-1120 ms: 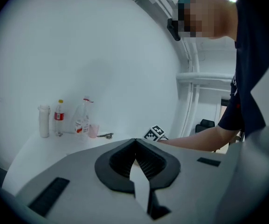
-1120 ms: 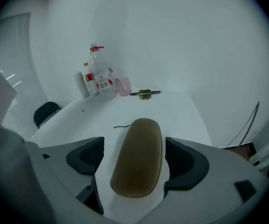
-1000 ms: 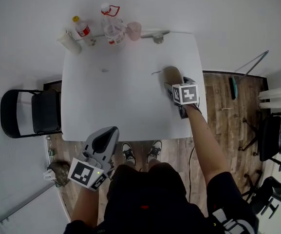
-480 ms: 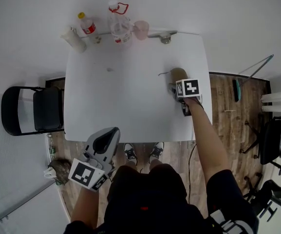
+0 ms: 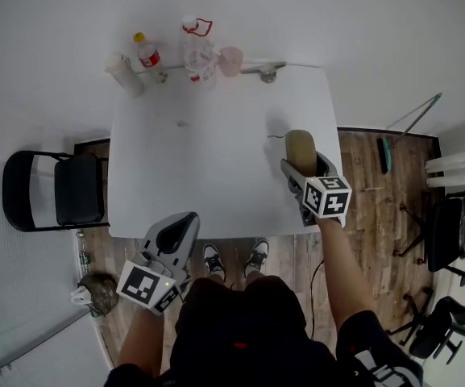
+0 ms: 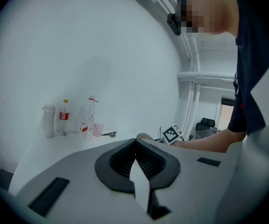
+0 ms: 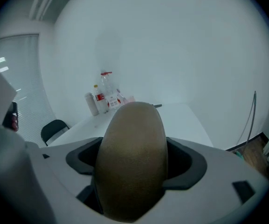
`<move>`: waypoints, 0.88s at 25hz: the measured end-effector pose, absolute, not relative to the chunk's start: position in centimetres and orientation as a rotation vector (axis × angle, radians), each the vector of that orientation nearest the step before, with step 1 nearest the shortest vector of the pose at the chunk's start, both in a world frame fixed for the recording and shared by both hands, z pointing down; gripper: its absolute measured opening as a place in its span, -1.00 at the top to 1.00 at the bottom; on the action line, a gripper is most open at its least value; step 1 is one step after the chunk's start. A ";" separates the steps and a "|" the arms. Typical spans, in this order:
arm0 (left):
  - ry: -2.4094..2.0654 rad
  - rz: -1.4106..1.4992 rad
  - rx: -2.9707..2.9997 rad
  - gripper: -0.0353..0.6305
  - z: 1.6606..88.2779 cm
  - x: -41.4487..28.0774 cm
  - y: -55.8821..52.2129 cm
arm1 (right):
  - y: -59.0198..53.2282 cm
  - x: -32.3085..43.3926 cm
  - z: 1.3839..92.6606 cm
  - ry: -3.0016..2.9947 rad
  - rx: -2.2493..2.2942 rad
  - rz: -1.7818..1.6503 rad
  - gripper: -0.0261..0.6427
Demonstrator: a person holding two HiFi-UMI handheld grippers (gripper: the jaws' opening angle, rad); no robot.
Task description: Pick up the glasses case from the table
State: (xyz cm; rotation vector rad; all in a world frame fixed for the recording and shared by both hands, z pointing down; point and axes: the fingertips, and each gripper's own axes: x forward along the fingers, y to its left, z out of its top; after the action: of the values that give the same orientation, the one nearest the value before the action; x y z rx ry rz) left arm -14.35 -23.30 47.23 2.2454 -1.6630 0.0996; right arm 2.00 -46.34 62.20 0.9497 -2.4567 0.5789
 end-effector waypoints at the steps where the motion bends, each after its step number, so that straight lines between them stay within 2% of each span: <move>1: -1.658 0.091 2.258 0.83 46.9 -14.1 -23.3 | -45.4 2.4 60.9 -2.479 0.959 0.566 -0.28; 11: -1.649 0.040 2.412 0.83 41.0 -12.2 -23.2 | -35.8 4.6 46.1 -2.702 1.019 0.381 -0.28; 15: -1.654 0.016 2.463 0.83 38.5 -12.0 -22.6 | -32.7 5.2 40.5 -2.762 1.047 0.206 -0.28; 22: -1.686 -0.002 2.532 0.83 34.4 -12.4 -22.7 | -30.4 5.5 35.1 -2.833 1.068 0.074 -0.28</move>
State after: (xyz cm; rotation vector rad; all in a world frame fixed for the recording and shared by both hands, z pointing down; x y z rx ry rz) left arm -12.40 -22.74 34.37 2.5315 -1.6863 -0.0015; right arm 5.49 -30.38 35.12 1.0678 -2.8331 0.0742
